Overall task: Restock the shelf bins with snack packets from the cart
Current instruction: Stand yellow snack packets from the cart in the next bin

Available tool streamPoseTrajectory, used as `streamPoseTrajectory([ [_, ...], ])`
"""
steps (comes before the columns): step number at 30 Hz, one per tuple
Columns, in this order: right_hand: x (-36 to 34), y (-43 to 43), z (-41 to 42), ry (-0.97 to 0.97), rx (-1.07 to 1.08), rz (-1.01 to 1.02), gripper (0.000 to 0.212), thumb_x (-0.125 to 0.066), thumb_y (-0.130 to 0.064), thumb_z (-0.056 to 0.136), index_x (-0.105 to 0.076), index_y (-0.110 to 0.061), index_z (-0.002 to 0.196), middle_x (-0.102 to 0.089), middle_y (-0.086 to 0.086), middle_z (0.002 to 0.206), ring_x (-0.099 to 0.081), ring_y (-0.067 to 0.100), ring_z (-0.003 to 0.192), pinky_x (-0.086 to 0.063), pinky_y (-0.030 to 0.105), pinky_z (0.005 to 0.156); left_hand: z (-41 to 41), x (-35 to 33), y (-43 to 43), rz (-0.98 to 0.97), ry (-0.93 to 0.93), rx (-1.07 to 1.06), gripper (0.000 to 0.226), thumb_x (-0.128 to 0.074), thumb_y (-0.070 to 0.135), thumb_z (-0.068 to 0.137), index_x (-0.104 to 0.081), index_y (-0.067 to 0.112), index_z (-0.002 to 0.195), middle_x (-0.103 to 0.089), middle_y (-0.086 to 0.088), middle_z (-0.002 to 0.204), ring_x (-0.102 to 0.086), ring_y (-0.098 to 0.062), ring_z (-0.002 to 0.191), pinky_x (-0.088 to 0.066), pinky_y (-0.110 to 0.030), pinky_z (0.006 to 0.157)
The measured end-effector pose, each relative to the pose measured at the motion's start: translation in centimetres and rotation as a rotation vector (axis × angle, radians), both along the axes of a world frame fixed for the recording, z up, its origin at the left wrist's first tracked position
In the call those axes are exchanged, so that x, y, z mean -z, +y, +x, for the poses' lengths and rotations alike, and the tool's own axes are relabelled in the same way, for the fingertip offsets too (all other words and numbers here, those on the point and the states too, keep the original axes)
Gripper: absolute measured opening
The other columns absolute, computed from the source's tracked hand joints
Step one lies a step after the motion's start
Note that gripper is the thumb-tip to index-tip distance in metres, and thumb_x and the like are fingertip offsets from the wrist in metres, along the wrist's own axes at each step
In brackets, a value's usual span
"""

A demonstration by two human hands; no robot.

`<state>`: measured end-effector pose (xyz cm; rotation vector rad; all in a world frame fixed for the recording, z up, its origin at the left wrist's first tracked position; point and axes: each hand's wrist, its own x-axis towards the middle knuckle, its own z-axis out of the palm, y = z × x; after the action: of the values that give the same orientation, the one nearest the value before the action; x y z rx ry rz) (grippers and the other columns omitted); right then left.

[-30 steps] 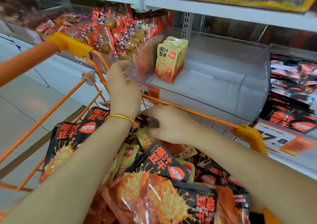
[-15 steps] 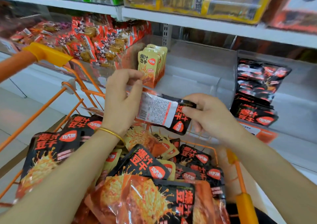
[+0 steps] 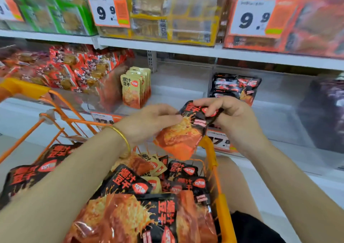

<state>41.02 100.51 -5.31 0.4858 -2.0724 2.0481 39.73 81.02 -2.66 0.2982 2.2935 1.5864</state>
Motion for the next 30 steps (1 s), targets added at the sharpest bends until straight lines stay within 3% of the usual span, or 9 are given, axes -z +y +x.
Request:
streamPoseTrajectory([
  [5, -0.1, 2.6, 1.1, -0.103, 0.134, -0.190, 0.042, -0.038, 0.020, 0.084, -0.063, -0.011, 0.097, -0.069, 0.007, 0.105, -0.067, 0.021, 0.092, -0.058, 0.035, 0.072, 0.2, 0.3, 3.7, 0.179, -0.072, -0.007, 0.005, -0.059, 0.005, 0.087, -0.061, 0.005, 0.091, -0.063, -0.010, 0.082, -0.058, -0.018, 0.071, -0.048, -0.028, 0.065],
  [7, 0.0, 4.2, 1.9, -0.249, 0.122, -0.292, 0.024, -0.045, -0.001, 0.093, -0.061, -0.007, 0.110, -0.068, 0.012, 0.099, -0.067, 0.023, 0.077, -0.056, 0.035, 0.063, 0.1, 0.5, 5.6, 0.185, 0.009, -0.058, 0.007, -0.062, 0.003, 0.085, -0.061, 0.005, 0.091, -0.063, -0.012, 0.084, -0.059, -0.016, 0.070, -0.049, -0.025, 0.062],
  [9, 0.3, 5.9, 2.8, -0.342, 0.129, -0.193, 0.029, -0.059, -0.030, 0.088, -0.065, -0.008, 0.106, -0.069, 0.010, 0.089, -0.065, 0.020, 0.068, -0.054, 0.033, 0.058, 0.0, 0.4, 7.9, 0.215, 0.060, -0.080, 0.007, -0.063, 0.001, 0.084, -0.061, 0.006, 0.089, -0.064, -0.010, 0.082, -0.059, -0.009, 0.062, -0.048, -0.016, 0.055],
  [12, 0.2, 8.5, 3.1, -0.318, 0.210, 0.010, 0.018, -0.070, -0.016, 0.080, -0.067, -0.010, 0.096, -0.070, 0.004, 0.080, -0.064, 0.012, 0.063, -0.056, 0.031, 0.058, -0.5, 0.1, 11.8, 0.236, 0.130, -0.100, 0.010, -0.063, -0.001, 0.084, -0.059, 0.007, 0.089, -0.061, -0.009, 0.083, -0.055, -0.009, 0.063, -0.044, -0.009, 0.051],
  [15, -0.5, 12.5, 0.9, -0.358, 0.390, -0.072, 0.004, -0.063, -0.008, 0.086, -0.064, -0.011, 0.089, -0.067, -0.002, 0.066, -0.060, 0.006, 0.051, -0.053, 0.023, 0.051, -1.9, 0.8, 14.5, 0.020, 0.420, -0.145, 0.018, -0.061, 0.005, 0.086, -0.060, 0.006, 0.104, -0.060, -0.008, 0.097, -0.055, -0.014, 0.084, -0.043, -0.010, 0.070],
  [18, 0.4, 16.4, -3.3, -0.439, 0.550, 0.035, 0.010, -0.065, -0.004, 0.085, -0.058, -0.012, 0.082, -0.061, 0.000, 0.062, -0.057, 0.005, 0.043, -0.047, 0.018, 0.044, -3.2, 2.3, 15.1, -0.391, 0.708, -0.050, 0.034, -0.054, 0.022, 0.090, -0.057, 0.008, 0.121, -0.056, -0.009, 0.123, -0.049, -0.023, 0.116, -0.036, -0.029, 0.099],
  [21, 2.6, 18.7, -8.3, -0.452, 0.669, 0.327, 0.020, -0.069, -0.001, 0.078, -0.055, -0.012, 0.070, -0.061, 0.014, 0.073, -0.054, 0.021, 0.064, -0.041, 0.028, 0.054, -3.6, 3.7, 15.3, -0.634, 0.784, 0.026, 0.041, -0.049, 0.027, 0.091, -0.053, 0.008, 0.128, -0.048, -0.014, 0.137, -0.041, -0.030, 0.129, -0.033, -0.041, 0.108],
  [24, 4.4, 19.0, -11.9, -0.438, 0.728, 0.578, 0.007, -0.068, -0.009, 0.081, -0.061, -0.006, 0.082, -0.062, 0.019, 0.091, -0.058, 0.023, 0.086, -0.043, 0.033, 0.073, -3.7, 5.1, 15.5, -0.700, 0.868, 0.065, 0.049, -0.037, 0.033, 0.087, -0.061, 0.003, 0.117, -0.058, -0.020, 0.124, -0.054, -0.037, 0.116, -0.042, -0.050, 0.098],
  [30, 6.3, 18.8, -15.8, -0.438, 0.817, 0.698, 0.031, -0.062, -0.019, 0.087, -0.061, -0.005, 0.114, -0.064, 0.017, 0.116, -0.057, 0.033, 0.110, -0.044, 0.035, 0.085, -3.8, 6.0, 15.5, -0.675, 0.868, 0.079, 0.055, -0.027, 0.040, 0.091, -0.058, 0.008, 0.123, -0.054, -0.016, 0.130, -0.048, -0.034, 0.123, -0.032, -0.045, 0.105],
])
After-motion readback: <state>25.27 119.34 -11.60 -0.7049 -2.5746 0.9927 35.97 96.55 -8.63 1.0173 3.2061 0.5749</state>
